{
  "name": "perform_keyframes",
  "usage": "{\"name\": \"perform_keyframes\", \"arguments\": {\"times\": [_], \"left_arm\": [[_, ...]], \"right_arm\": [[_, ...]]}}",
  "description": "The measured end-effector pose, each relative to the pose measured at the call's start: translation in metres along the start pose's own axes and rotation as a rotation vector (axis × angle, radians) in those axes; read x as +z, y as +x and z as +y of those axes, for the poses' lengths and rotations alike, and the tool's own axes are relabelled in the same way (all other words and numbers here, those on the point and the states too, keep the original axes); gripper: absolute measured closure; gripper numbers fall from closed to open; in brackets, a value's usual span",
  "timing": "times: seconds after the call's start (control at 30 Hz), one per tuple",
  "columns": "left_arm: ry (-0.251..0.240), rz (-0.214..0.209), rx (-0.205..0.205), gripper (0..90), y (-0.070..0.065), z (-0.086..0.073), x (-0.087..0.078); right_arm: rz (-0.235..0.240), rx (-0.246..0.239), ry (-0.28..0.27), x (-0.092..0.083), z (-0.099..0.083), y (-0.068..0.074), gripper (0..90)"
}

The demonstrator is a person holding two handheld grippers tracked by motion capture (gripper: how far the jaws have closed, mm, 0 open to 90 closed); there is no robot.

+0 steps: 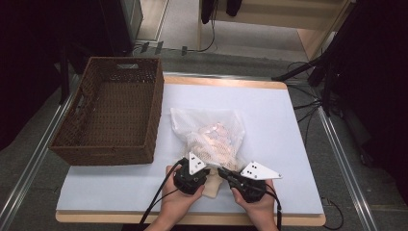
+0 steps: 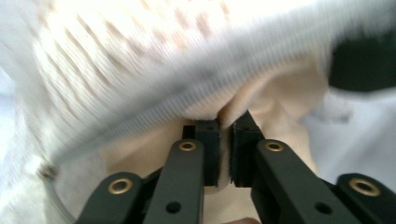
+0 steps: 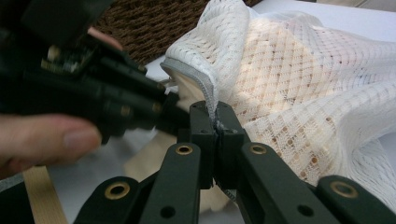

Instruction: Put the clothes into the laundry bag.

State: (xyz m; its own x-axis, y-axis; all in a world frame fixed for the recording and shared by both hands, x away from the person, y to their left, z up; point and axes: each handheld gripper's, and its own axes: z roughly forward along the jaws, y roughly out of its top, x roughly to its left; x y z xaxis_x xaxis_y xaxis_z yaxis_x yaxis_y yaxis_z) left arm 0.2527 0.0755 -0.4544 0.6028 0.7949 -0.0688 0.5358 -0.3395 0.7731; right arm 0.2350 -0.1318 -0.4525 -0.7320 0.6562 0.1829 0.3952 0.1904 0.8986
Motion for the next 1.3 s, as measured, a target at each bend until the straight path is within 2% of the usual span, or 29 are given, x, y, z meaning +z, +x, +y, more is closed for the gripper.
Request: {"name": "perform_keyframes", "arguments": {"times": [0.03,0.1,0.13,0.3,0.33,0.37,0.4,0.43,0.5,0.57,0.63,0.67,0.7,0.73,0.77,0.83,0.9,0.97,1.0,1.07,1.1,1.17,1.23,1.27,1.3], "left_arm": [[-0.023,-0.003,-0.029,86.2,0.003,0.003,-0.001],[-0.036,-0.023,-0.073,86.3,0.009,0.007,0.001],[-0.039,-0.020,-0.093,86.3,0.011,0.007,0.003],[-0.077,0.039,-0.154,85.7,0.020,0.008,0.014],[-0.069,0.074,-0.127,83.4,0.022,0.006,0.019],[-0.051,0.088,-0.108,80.3,0.025,0.004,0.025],[-0.044,0.051,-0.143,78.6,0.030,0.004,0.027],[-0.042,0.035,-0.145,77.4,0.031,0.005,0.025],[-0.034,0.008,-0.127,72.0,0.031,0.007,0.022],[-0.038,-0.025,-0.121,62.5,0.030,0.006,0.016],[-0.050,-0.078,-0.110,52.4,0.029,0.003,0.009],[-0.050,-0.078,-0.110,49.2,0.029,0.003,0.009],[-0.046,-0.102,-0.083,43.1,0.024,0.002,0.007],[-0.044,-0.099,-0.063,36.4,0.019,0.002,0.008],[-0.035,-0.076,-0.040,30.6,0.015,0.003,0.010],[-0.010,0.001,-0.004,21.4,0.006,0.005,0.018],[0.006,0.039,-0.009,13.6,0.002,0.008,0.025],[0.016,0.059,-0.035,12.1,0.001,0.011,0.032],[0.021,0.059,-0.041,12.6,0.002,0.012,0.036],[0.028,0.092,-0.029,18.8,0.003,0.013,0.041],[0.028,0.107,-0.026,25.9,0.003,0.014,0.042],[0.020,0.106,-0.001,40.9,0.004,0.013,0.042],[0.014,0.091,0.016,65.2,0.001,0.013,0.041],[0.013,0.087,0.016,74.0,0.001,0.014,0.040],[0.012,0.073,0.004,76.1,0.001,0.015,0.039]], "right_arm": [[0.000,0.000,-0.002,-0.001,0.000,0.000,88.7],[0.002,-0.002,-0.009,-0.002,0.000,0.000,88.5],[0.002,-0.002,-0.014,-0.003,0.001,0.000,88.5],[0.042,-0.040,-0.009,-0.007,0.005,0.002,89.3],[0.044,-0.051,-0.008,-0.009,0.006,0.002,89.3],[0.037,-0.056,-0.011,-0.011,0.007,0.002,89.3],[0.031,-0.048,-0.013,-0.012,0.007,0.000,89.3],[0.020,-0.031,-0.015,-0.013,0.005,-0.003,89.3],[-0.006,-0.011,-0.008,-0.012,0.003,-0.007,89.2],[-0.025,0.008,0.000,-0.009,0.000,-0.011,89.0],[-0.037,0.015,0.006,-0.007,-0.002,-0.014,88.9],[-0.040,0.022,0.009,-0.005,-0.002,-0.014,88.9],[-0.040,0.026,0.007,-0.005,-0.001,-0.014,88.9],[-0.042,0.025,0.006,-0.004,-0.001,-0.014,88.9],[-0.042,0.022,0.006,-0.003,-0.001,-0.014,88.9],[-0.038,0.029,0.001,-0.002,0.000,-0.012,88.8],[-0.034,0.017,-0.005,0.000,0.000,-0.009,88.8],[-0.029,0.007,-0.007,0.000,0.001,-0.006,88.7],[-0.030,0.004,-0.006,0.000,0.001,-0.005,88.8],[-0.026,-0.002,-0.005,0.000,0.000,-0.005,88.8],[-0.026,0.002,0.000,0.000,-0.001,-0.005,88.8],[-0.028,0.006,0.003,0.000,-0.002,-0.006,88.8],[-0.027,0.006,0.003,0.000,-0.002,-0.006,88.8],[-0.025,0.004,0.002,0.000,-0.002,-0.006,88.8],[-0.026,0.004,0.002,0.000,-0.002,-0.005,88.8]]}}
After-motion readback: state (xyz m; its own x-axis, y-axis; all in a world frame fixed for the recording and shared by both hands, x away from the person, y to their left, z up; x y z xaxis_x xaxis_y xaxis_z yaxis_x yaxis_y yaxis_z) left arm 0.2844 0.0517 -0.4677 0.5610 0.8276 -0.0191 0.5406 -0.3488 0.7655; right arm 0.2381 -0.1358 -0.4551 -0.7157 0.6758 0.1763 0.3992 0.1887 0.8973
